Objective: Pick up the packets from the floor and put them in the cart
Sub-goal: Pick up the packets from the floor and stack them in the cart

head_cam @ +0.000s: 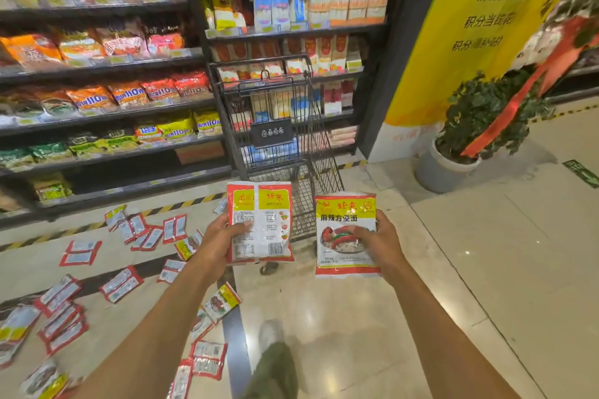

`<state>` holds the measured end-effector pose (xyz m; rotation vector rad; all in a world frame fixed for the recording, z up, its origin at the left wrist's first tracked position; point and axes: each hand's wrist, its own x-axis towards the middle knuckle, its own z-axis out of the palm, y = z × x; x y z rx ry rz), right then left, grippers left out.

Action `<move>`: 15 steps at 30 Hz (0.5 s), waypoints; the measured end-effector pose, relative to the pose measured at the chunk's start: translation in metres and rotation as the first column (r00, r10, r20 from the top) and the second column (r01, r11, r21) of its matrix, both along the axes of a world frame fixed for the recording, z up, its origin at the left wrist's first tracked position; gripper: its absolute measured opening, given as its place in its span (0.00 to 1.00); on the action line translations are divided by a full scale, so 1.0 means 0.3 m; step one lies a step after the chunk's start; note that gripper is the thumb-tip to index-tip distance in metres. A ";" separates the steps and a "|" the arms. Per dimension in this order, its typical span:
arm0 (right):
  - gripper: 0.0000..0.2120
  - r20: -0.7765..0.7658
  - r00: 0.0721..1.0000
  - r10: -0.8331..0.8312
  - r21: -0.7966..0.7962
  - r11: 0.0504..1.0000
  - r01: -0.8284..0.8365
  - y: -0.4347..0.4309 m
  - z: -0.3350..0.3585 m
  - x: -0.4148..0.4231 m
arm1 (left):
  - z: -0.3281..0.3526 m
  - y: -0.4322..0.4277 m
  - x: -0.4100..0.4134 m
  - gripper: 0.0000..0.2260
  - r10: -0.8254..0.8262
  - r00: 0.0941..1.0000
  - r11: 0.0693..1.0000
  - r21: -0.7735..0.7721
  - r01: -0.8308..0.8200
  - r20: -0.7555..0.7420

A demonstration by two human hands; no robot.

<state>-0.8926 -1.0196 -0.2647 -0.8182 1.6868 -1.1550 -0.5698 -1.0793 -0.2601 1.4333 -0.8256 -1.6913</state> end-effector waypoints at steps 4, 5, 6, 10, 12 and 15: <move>0.18 -0.008 0.999 -0.031 0.005 0.999 0.031 -0.303 -0.003 0.011 | -0.030 -0.249 0.008 0.16 0.015 0.997 0.999 0.030 -0.012 -0.077; 0.17 -0.009 0.999 -0.037 0.007 0.999 0.037 -0.371 0.001 0.017 | -0.036 -0.309 0.013 0.15 0.014 0.996 0.999 0.038 -0.011 -0.087; 0.17 -0.013 0.999 -0.035 0.007 0.999 0.035 -0.440 0.001 0.022 | -0.043 -0.374 0.018 0.15 0.015 0.996 0.999 0.045 -0.011 -0.090; 0.17 -0.026 0.999 -0.035 0.017 0.999 0.035 -0.696 -0.011 0.041 | -0.074 -0.634 0.033 0.15 0.012 0.998 0.999 0.053 -0.009 -0.059; 0.17 -0.028 0.999 -0.027 0.027 0.999 0.028 -0.802 -0.024 0.047 | -0.086 -0.740 0.033 0.15 0.023 0.998 0.998 0.065 -0.020 -0.052; 0.17 -0.031 0.999 -0.015 0.042 0.999 0.016 -0.956 -0.052 0.047 | -0.108 -0.877 0.028 0.14 0.036 0.998 0.996 0.081 -0.032 -0.053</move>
